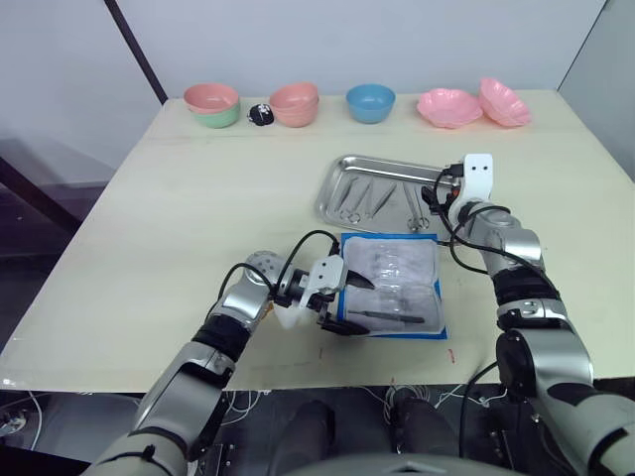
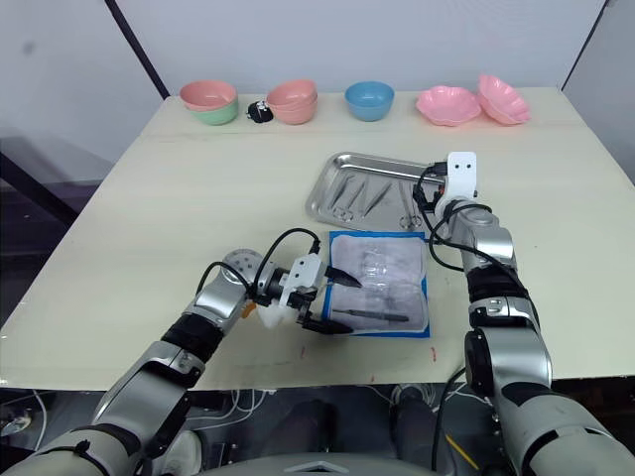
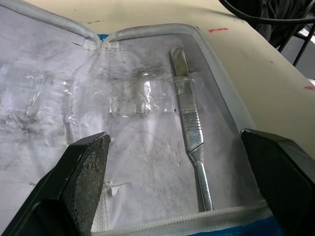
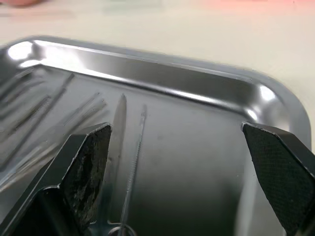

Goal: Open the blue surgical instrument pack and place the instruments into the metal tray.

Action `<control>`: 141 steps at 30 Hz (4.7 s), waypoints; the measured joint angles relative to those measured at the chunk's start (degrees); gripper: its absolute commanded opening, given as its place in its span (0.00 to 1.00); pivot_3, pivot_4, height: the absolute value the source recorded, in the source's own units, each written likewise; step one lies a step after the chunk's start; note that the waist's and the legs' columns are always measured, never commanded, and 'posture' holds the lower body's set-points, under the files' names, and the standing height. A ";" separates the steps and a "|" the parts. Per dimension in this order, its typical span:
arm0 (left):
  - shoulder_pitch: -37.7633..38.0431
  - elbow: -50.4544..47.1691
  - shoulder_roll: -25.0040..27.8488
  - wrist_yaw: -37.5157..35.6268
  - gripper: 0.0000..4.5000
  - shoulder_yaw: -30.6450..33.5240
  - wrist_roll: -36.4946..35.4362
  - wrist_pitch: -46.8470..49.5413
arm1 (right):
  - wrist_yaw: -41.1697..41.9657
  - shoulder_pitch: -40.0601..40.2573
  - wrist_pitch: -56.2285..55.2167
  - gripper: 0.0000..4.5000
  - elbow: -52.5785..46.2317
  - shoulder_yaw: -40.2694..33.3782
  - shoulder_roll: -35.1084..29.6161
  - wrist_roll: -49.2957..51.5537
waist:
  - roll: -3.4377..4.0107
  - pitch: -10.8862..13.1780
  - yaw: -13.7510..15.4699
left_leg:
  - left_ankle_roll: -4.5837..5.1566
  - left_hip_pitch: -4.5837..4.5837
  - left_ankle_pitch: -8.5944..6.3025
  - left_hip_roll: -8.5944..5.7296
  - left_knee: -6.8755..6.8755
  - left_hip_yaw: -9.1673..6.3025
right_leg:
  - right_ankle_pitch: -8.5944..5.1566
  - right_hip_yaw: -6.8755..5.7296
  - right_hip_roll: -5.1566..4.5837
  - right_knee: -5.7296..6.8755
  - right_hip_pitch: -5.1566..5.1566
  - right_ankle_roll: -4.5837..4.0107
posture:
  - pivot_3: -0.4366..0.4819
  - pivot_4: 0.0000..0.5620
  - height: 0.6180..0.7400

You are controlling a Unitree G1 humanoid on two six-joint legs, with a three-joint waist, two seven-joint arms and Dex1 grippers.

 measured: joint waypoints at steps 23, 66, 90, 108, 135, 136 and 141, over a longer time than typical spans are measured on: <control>-0.56 0.69 -0.54 0.18 1.00 -0.41 0.08 0.04 | 42.59 50.81 -4.65 0.98 -53.27 -4.74 -27.73 22.25 | -0.53 0.31 0.43 | -0.02 -0.13 -0.01 -0.01 -0.07 -0.10 | -0.07 -0.17 -0.32 -0.34 0.03 -0.01 | 0.48 0.27 1.00; -1.59 1.41 -0.52 -0.86 1.00 -0.99 0.07 -0.38 | 46.09 39.11 -16.98 0.98 -44.38 12.84 -27.81 3.72 | -0.72 0.47 1.05 | -0.04 -0.07 0.00 0.02 -0.25 -0.15 | -0.06 -0.25 -0.24 -0.45 -0.02 0.02 | 0.48 0.27 1.00; -1.44 1.50 -0.43 -0.66 1.00 -1.04 0.23 -0.24 | 49.94 34.99 -16.83 0.01 -37.68 23.75 -28.75 -2.38 | -1.07 0.20 1.10 | -0.03 0.05 0.00 0.03 -0.24 -0.16 | -0.07 -0.23 -0.21 -0.43 0.04 -0.01 | 0.48 0.27 1.00; -1.10 1.37 0.06 -0.62 1.00 -0.73 0.24 -0.21 | 48.37 35.45 -15.48 0.01 -39.61 23.67 -28.00 -2.04 | -1.10 0.22 1.10 | -0.04 0.37 -0.01 0.10 -0.43 -0.17 | -0.07 -0.21 -0.35 -0.39 0.07 -0.01 | 0.48 0.27 1.00; -1.12 0.83 -0.35 -0.73 1.00 -0.63 0.20 -0.22 | 50.85 31.59 -5.55 0.01 -51.54 23.74 -38.23 -4.85 | -1.00 0.63 1.37 | -0.05 0.29 -0.01 0.05 -0.43 -0.14 | -0.07 -0.24 -0.47 -0.44 0.05 -0.01 | 0.48 0.27 1.00; -1.09 0.80 -0.35 -0.73 1.00 -0.63 0.20 -0.22 | 50.99 31.59 -5.64 0.01 -51.54 23.72 -38.90 -4.98 | -1.00 0.63 1.37 | -0.05 0.29 -0.01 0.06 -0.43 -0.14 | -0.07 -0.24 -0.48 -0.45 0.05 -0.01 | 0.48 0.27 1.00; -1.07 0.78 -0.35 -0.73 1.00 -0.62 0.20 -0.22 | 51.06 31.87 -6.16 0.01 -51.56 23.37 -40.26 -4.91 | -1.00 0.63 1.37 | -0.05 0.29 -0.02 0.06 -0.43 -0.14 | -0.07 -0.25 -0.48 -0.45 0.05 -0.01 | 0.48 0.27 1.00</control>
